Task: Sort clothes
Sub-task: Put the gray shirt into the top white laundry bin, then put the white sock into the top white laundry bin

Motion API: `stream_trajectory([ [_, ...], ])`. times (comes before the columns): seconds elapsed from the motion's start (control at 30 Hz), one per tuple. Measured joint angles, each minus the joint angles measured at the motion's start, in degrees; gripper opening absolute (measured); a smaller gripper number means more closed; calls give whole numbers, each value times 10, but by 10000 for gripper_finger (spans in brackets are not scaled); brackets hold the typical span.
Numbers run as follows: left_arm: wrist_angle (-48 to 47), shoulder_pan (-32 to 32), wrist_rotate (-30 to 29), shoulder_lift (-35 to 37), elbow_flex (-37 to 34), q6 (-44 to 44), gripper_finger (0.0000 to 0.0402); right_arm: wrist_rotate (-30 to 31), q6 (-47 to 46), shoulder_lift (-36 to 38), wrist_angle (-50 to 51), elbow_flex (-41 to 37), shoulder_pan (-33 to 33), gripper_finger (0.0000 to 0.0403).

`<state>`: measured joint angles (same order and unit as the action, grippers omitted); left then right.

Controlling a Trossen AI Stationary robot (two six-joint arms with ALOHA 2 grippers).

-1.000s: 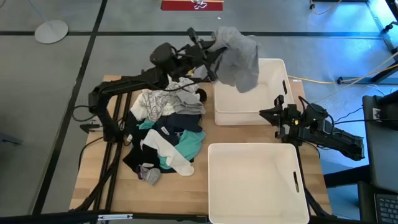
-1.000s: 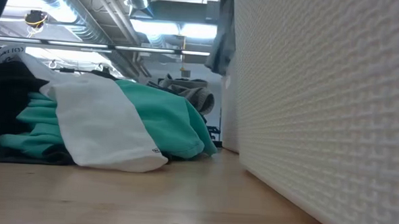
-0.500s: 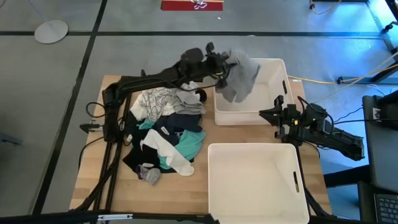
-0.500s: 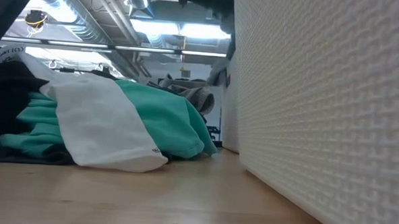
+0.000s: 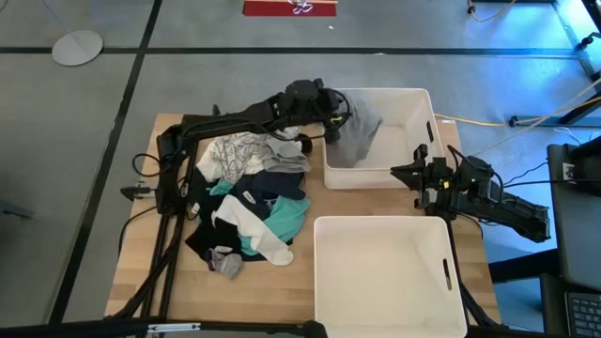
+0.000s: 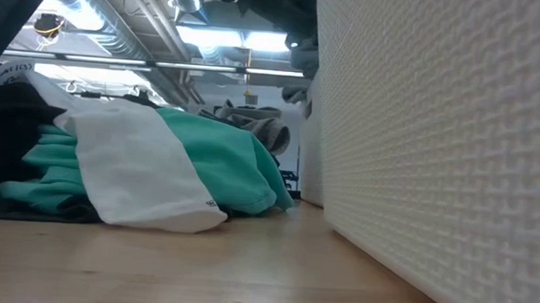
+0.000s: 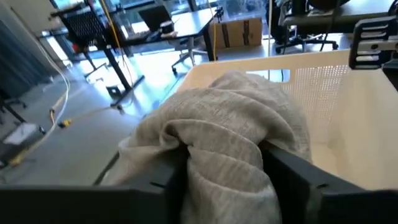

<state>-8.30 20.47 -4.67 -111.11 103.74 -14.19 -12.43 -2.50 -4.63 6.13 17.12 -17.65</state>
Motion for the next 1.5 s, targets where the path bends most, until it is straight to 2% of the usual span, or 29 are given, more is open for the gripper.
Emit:
stream_trajectory([
  [0.07, -20, 0, 0, 0, 2, 10, 200, 0, 0, 0, 0, 0, 0, 50],
  [0.17, -112, 0, 0, 0, 35, 28, 235, 0, -1, 0, 0, 0, 0, 50],
  [0.3, -222, -2, 0, 2, 93, 32, 262, 0, -1, 0, 0, 0, 0, 50],
  [0.53, -382, -13, -19, 11, 188, 33, 261, 0, -1, 0, 1, 0, 0, 50],
  [0.77, -506, -28, -60, 48, 193, 60, 258, 0, -1, 0, 6, 0, 0, 50],
  [0.9, -562, -35, -64, 60, 193, 88, 258, 0, -1, 0, 8, 0, 0, 50],
  [1.1, -636, -59, -80, 81, 173, 129, 258, 0, -1, 0, 19, 0, 0, 50],
  [1.3, -652, -119, -80, 138, 92, 171, 258, 0, -2, 0, 22, 0, 0, 50],
  [1.5, -666, -178, -80, 213, -3, 287, 258, 0, -2, 0, 28, 0, 0, 50],
])
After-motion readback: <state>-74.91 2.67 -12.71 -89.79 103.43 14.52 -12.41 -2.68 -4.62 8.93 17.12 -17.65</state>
